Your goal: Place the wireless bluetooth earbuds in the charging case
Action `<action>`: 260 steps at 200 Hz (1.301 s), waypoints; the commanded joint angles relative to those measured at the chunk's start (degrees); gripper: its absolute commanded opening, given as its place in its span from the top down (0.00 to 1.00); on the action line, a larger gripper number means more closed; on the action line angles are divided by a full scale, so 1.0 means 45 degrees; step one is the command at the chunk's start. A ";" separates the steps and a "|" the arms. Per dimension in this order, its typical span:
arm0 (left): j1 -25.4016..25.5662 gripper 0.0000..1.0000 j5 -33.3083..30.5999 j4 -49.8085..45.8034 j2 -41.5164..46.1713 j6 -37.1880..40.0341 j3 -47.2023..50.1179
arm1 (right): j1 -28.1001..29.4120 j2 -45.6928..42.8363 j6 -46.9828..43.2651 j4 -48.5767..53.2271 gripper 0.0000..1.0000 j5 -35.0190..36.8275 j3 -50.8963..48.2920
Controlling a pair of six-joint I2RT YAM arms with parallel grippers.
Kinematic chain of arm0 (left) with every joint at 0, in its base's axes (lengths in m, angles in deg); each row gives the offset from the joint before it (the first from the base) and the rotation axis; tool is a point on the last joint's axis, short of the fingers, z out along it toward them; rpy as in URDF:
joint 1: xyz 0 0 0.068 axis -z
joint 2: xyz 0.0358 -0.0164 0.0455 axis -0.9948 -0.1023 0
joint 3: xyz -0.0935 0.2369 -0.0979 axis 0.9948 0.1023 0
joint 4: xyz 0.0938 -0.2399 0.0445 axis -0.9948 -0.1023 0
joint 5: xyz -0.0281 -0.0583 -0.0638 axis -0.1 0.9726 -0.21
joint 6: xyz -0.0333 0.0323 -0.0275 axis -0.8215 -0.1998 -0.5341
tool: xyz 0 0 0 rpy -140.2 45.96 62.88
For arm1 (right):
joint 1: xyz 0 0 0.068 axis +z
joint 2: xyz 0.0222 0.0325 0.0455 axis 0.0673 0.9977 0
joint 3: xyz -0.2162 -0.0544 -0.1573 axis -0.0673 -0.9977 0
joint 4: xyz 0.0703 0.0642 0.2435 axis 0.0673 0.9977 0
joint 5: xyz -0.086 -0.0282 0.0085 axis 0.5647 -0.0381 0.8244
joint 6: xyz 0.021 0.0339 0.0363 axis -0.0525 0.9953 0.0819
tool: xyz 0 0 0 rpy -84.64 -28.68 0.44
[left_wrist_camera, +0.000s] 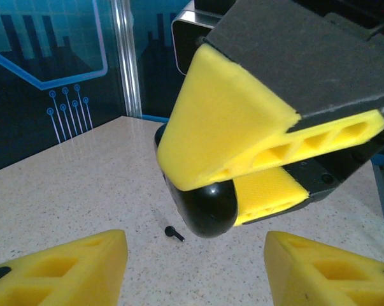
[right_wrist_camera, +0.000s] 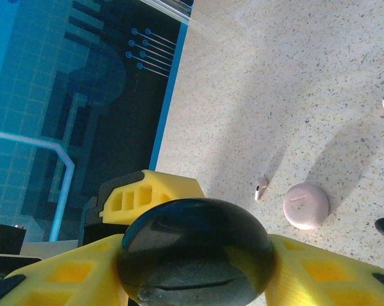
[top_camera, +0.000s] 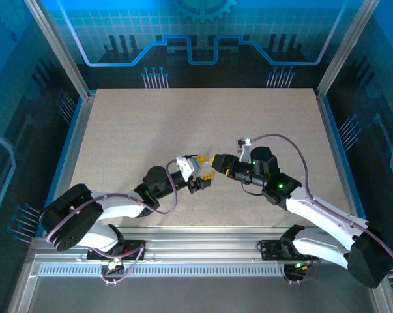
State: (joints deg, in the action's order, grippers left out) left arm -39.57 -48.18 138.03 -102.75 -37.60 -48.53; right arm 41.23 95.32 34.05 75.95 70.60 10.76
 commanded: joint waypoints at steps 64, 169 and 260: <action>0.0237 0.46 -0.0785 0.1804 -0.0711 -0.0488 -0.0407 | 0.0602 -0.0590 0.0294 -0.0304 0.47 0.0661 -0.0434; 0.0242 0.50 0.0098 0.2227 -0.1007 -0.0977 -0.0663 | 0.0627 -0.0749 0.0105 0.0029 0.47 0.0996 -0.0351; 0.0240 0.71 0.0331 0.2326 -0.0850 -0.1621 -0.0537 | 0.0620 -0.0615 -0.0751 0.0380 0.37 0.0824 0.0036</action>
State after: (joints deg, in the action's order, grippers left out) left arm -38.61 -46.78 145.76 -107.21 -43.63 -50.09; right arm 43.24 93.22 34.47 75.82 74.12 9.51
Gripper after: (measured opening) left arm 0.316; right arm 0.579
